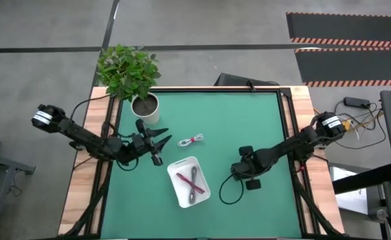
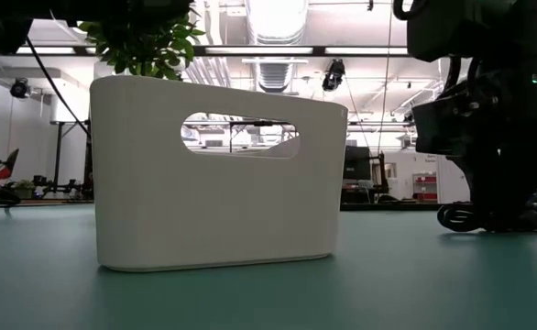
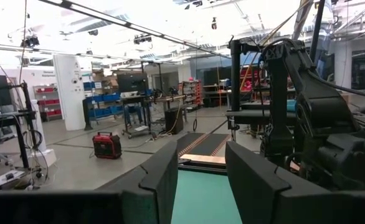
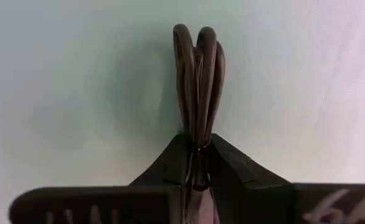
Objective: Pick and place USB-C Cables
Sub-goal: Put the black charger cable into the white bin
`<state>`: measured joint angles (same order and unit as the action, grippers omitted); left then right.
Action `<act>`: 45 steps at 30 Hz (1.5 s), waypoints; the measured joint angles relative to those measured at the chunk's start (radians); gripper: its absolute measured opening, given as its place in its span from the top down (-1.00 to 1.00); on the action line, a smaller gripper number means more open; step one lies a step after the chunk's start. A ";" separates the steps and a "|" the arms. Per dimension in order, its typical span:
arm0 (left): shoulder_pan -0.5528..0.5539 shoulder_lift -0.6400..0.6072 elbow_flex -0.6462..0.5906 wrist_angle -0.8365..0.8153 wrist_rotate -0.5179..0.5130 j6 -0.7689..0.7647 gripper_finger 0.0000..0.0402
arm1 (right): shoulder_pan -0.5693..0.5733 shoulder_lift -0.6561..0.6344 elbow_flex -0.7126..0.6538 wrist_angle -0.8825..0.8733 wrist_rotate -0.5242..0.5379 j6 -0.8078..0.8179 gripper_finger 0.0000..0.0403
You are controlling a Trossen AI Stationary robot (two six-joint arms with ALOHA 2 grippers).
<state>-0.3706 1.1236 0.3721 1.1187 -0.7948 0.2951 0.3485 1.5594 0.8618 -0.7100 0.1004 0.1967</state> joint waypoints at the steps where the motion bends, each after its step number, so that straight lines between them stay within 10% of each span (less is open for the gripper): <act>1: 0.000 0.000 0.000 0.000 0.000 0.000 0.41 | 0.000 0.000 0.000 0.001 0.000 0.000 0.85; 25: 0.000 0.000 0.004 0.004 0.000 -0.005 0.41 | -0.024 -0.259 -0.138 0.287 0.105 0.028 0.85; 34: 0.000 0.014 0.006 0.003 0.057 -0.105 0.41 | -0.116 -0.441 -0.465 1.163 0.215 -0.054 0.85; 45: -0.005 0.192 0.096 0.007 0.144 -0.231 0.41 | -0.170 -0.313 -0.657 2.031 0.148 -0.088 0.85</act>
<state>-0.3752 1.3154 0.4677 1.1252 -0.6505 0.0637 0.1787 1.2468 0.2047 1.3214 0.2480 0.1083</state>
